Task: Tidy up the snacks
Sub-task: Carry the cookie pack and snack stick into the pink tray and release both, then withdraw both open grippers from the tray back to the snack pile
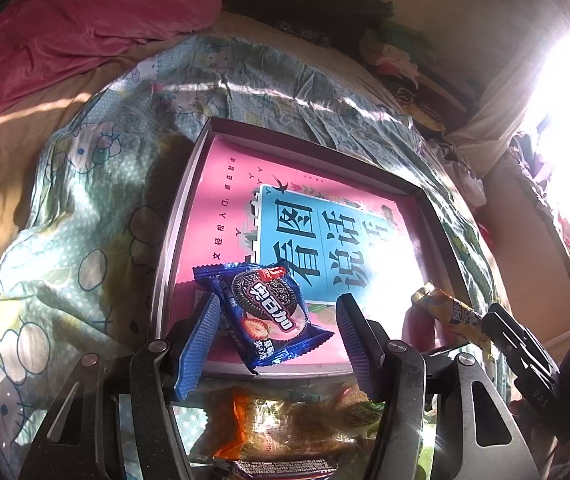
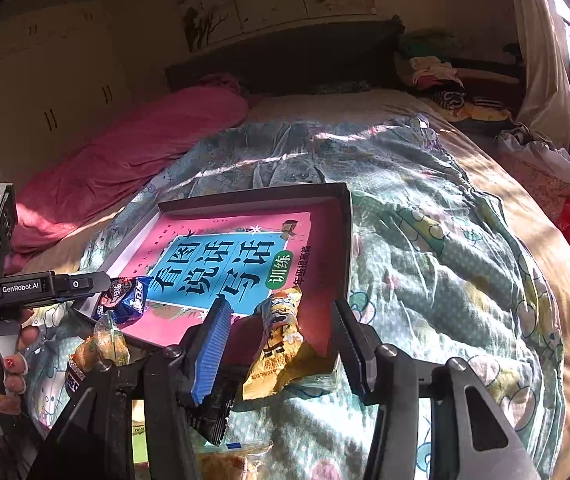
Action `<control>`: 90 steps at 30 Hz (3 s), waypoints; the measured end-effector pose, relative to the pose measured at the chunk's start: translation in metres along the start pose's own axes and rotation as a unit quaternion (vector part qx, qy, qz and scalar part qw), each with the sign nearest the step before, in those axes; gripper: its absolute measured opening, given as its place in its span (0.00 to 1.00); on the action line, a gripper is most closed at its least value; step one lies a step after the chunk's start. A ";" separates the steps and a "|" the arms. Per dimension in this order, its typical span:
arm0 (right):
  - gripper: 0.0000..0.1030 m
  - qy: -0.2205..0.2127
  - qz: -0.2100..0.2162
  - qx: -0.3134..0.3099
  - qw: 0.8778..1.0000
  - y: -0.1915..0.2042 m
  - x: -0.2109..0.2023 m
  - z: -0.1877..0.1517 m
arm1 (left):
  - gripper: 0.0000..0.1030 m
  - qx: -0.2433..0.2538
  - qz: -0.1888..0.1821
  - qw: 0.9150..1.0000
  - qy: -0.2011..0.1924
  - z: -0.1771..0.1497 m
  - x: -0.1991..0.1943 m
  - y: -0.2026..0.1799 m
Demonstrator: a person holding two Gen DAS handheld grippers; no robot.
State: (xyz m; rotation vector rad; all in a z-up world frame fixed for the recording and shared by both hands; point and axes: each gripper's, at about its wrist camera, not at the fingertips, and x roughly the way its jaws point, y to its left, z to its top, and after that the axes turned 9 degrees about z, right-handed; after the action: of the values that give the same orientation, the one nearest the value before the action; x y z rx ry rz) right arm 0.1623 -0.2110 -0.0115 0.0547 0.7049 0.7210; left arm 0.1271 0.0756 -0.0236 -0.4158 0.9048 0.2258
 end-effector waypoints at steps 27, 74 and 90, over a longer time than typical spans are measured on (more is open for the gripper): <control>0.50 0.031 -0.007 -0.038 0.999 0.016 0.011 -0.012 | 0.62 0.038 -0.006 0.999 0.008 -0.016 -0.018 -0.010; 0.64 -0.063 -0.018 -0.005 0.998 0.016 -0.050 -0.009 | 0.71 0.062 0.006 0.998 -0.014 -0.040 -0.059 0.000; 0.66 -0.047 -0.019 0.026 0.998 0.022 -0.065 -0.029 | 0.72 0.074 0.002 0.997 0.000 -0.053 -0.063 0.001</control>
State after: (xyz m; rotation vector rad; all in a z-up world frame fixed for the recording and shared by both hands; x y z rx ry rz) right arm 0.0968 -0.2401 0.0094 0.1211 0.6326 0.6600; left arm 0.0507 0.0523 -0.0024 -0.2764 0.9159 0.1620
